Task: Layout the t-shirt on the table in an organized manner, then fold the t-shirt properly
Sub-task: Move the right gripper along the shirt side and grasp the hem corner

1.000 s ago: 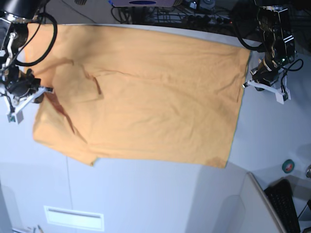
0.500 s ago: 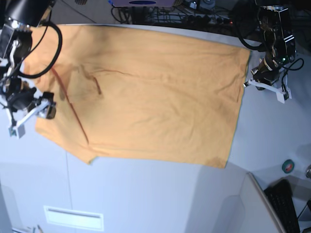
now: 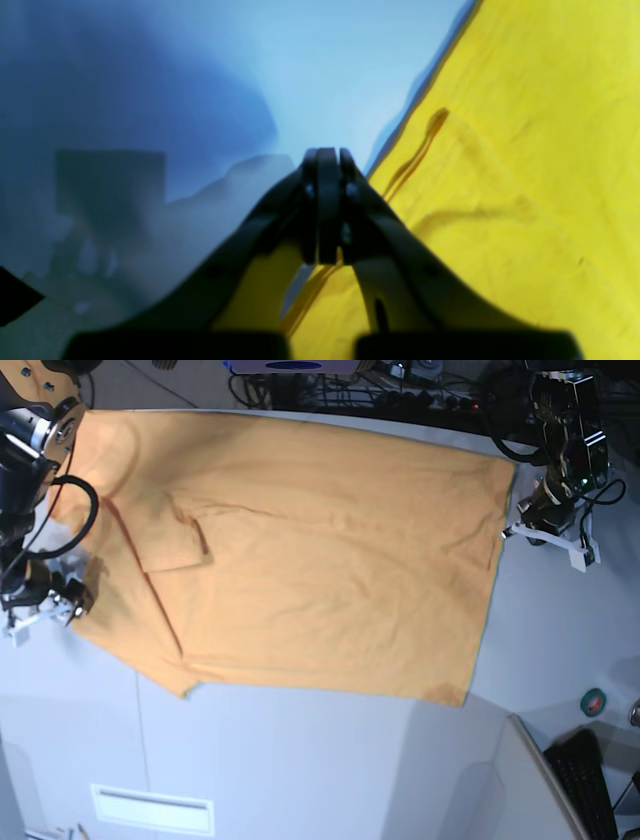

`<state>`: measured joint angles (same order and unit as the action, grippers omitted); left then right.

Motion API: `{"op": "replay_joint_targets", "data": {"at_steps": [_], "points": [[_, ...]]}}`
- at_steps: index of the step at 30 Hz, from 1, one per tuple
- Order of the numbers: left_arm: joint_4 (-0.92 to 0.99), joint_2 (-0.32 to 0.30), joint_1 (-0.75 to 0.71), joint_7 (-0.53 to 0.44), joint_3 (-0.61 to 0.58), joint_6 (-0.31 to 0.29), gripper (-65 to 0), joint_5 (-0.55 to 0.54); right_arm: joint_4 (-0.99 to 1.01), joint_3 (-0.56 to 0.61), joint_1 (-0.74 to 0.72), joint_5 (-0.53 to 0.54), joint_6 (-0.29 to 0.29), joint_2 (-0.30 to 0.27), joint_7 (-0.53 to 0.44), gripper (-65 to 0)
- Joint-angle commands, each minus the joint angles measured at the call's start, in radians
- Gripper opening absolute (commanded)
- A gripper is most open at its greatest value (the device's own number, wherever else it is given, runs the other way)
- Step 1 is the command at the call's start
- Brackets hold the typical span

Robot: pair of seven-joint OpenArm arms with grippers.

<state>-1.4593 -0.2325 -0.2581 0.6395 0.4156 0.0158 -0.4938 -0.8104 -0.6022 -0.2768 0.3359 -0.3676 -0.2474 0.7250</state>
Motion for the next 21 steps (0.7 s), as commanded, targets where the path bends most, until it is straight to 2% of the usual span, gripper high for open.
{"op": "replay_joint_targets", "data": {"at_steps": [1,6,14,16,18,21], "points": [[-0.016,-0.012,0.004,-0.016,0.004,-0.003,-65.0,0.001,-0.016,0.0,-0.025,0.015,-0.014,-0.014,-0.012,-27.5],[-0.016,-0.017,0.004,-0.016,0.004,-0.003,-65.0,0.001,-0.013,0.051,-0.025,0.015,-0.015,-0.011,-0.02,-38.0],[-0.014,-0.038,0.004,-0.016,0.004,-0.003,-65.0,0.001,-0.013,0.06,-0.026,0.016,-0.014,-0.011,-0.063,-42.0],[-0.002,-0.04,0.004,-0.016,0.004,-0.003,-65.0,0.001,-0.013,0.06,-0.025,0.016,-0.014,-0.011,-0.063,-50.6],[0.013,-0.04,0.01,-0.016,0.004,-0.003,-65.0,0.001,-0.013,0.06,-0.025,0.018,-0.014,-0.011,-0.068,-63.6],[0.036,-0.04,0.015,-0.016,0.004,-0.003,-65.0,0.001,-0.013,0.058,-0.026,0.019,-0.014,-0.011,-0.068,-65.0]]}}
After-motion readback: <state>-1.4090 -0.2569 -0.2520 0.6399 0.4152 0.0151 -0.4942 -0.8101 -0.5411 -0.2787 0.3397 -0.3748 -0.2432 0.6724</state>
